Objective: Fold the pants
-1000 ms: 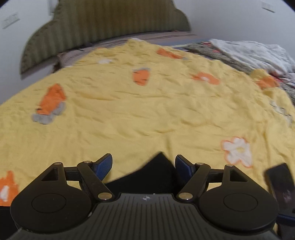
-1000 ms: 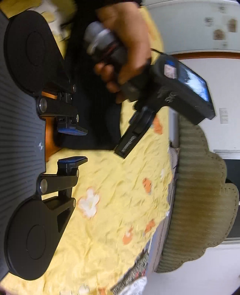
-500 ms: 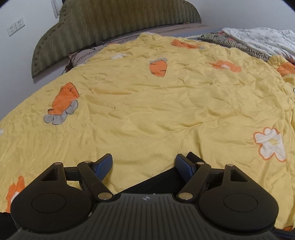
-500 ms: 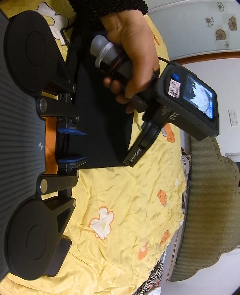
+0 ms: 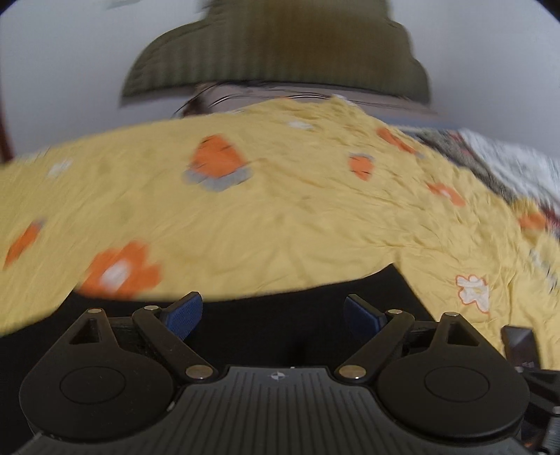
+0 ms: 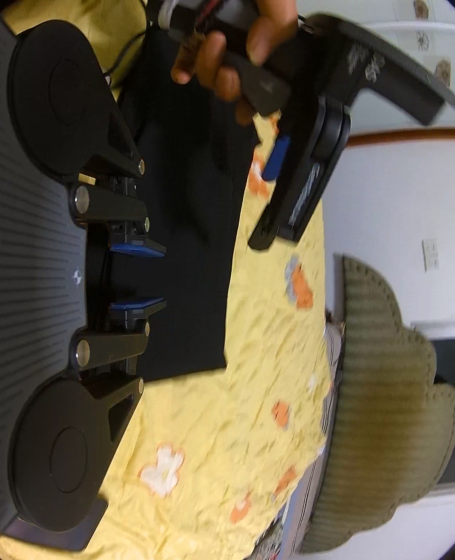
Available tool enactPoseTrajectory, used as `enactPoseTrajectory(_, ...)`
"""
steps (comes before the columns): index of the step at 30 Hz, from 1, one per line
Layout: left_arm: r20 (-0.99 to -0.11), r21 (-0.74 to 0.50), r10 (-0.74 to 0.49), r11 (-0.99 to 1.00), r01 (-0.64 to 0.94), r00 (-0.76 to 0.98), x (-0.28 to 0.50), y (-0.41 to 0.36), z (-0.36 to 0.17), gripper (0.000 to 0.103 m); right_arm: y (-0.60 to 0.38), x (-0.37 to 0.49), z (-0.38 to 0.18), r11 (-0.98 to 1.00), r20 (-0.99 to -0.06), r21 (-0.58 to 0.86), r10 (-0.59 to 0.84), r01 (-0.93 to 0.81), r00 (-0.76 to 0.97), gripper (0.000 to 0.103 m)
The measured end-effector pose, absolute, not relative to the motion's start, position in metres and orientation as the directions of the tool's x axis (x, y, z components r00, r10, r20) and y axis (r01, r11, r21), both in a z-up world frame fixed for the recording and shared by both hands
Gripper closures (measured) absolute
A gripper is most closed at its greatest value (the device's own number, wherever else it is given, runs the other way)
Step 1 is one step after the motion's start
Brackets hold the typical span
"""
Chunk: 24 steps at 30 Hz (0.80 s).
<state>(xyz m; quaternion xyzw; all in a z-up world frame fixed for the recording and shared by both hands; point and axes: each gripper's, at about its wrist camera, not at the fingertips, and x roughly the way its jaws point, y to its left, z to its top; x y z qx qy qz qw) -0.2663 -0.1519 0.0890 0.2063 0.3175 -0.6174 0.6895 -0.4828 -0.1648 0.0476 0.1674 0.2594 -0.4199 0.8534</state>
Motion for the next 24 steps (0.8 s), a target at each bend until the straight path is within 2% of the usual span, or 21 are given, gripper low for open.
enactPoseTrajectory(3,-0.699,-0.142,-0.714,0.203,0.969,0.047,-0.234,-0.113,0.097,0.013,-0.154,-0.471,0.054,0.621,-0.575,0.06,-0.619,0.782,0.536,0.079)
enactPoseTrajectory(11,-0.702,0.008,-0.662,0.363,0.932,0.264,-0.168,0.009,0.113,0.012,-0.12,-0.44,0.073,0.722,-0.549,0.077,-0.545,0.688,0.633,0.079)
enactPoseTrajectory(17,-0.701,0.22,-0.556,0.427,0.877,0.447,-0.13,0.09,0.134,0.012,-0.095,-0.42,0.087,0.802,-0.516,0.151,-0.434,0.578,0.738,0.079)
enactPoseTrajectory(20,-0.666,0.324,-0.52,0.445,0.835,0.535,-0.12,0.121,0.156,0.012,-0.084,-0.413,0.096,0.839,-0.479,0.222,-0.351,0.497,0.805,0.079)
enactPoseTrajectory(22,-0.622,0.348,-0.543,0.455,0.82,0.565,-0.123,0.132,0.169,0.005,-0.08,-0.403,0.097,0.852,-0.466,0.226,-0.332,0.473,0.82,0.075)
enactPoseTrajectory(24,-0.603,0.309,-0.593,0.443,0.841,0.534,-0.126,0.132,0.17,0.0,-0.079,-0.389,0.092,0.852,-0.488,0.188,-0.351,0.489,0.799,0.071)
